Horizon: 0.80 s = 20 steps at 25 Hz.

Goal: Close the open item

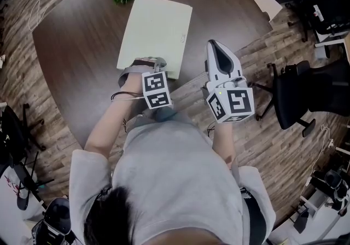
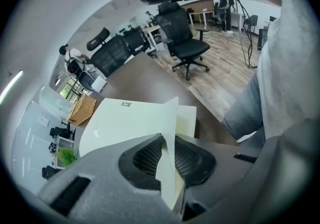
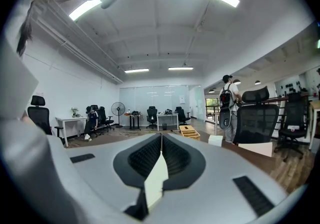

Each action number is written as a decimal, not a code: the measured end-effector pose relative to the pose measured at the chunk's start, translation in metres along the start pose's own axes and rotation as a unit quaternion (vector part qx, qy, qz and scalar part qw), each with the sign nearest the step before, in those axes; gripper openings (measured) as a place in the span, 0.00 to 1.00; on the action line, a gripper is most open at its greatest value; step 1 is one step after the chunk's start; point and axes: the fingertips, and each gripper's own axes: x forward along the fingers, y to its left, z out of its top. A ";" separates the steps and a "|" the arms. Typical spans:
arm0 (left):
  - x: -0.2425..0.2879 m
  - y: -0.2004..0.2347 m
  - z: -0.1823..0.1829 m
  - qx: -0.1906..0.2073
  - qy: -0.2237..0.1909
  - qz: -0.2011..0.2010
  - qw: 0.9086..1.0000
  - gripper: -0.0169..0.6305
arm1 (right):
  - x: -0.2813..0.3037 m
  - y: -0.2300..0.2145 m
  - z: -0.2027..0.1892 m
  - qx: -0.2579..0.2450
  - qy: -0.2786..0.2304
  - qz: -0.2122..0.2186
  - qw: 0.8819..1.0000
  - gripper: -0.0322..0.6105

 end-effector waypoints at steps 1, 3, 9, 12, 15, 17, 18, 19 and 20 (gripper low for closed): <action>0.001 -0.001 0.000 0.005 0.003 -0.004 1.000 0.08 | 0.000 -0.002 0.000 0.001 -0.001 0.000 1.000 0.07; 0.000 -0.001 0.001 0.010 0.001 -0.005 1.000 0.08 | -0.002 -0.006 0.001 0.002 -0.003 -0.002 1.000 0.07; -0.009 -0.004 0.005 -0.007 -0.045 -0.015 0.999 0.18 | -0.004 -0.012 0.000 0.005 -0.004 -0.001 1.000 0.07; -0.012 -0.008 0.006 -0.024 -0.058 -0.041 0.997 0.26 | -0.005 -0.011 0.000 0.005 -0.003 0.001 1.000 0.07; -0.013 -0.016 0.006 -0.060 -0.077 -0.080 0.992 0.31 | -0.005 -0.009 -0.001 0.006 -0.002 0.003 1.000 0.07; -0.014 -0.022 0.007 -0.103 -0.095 -0.110 0.984 0.36 | -0.005 -0.007 -0.001 0.006 -0.002 0.001 1.000 0.07; -0.014 -0.022 0.007 -0.127 -0.107 -0.115 0.979 0.36 | -0.005 -0.006 -0.001 0.006 -0.002 0.000 1.000 0.07; -0.014 -0.020 0.008 -0.152 -0.118 -0.115 0.975 0.36 | -0.005 -0.006 -0.001 0.006 -0.002 -0.001 1.000 0.07; -0.013 -0.017 0.008 -0.182 -0.128 -0.114 0.968 0.36 | -0.005 -0.006 -0.001 0.006 -0.002 -0.003 1.000 0.07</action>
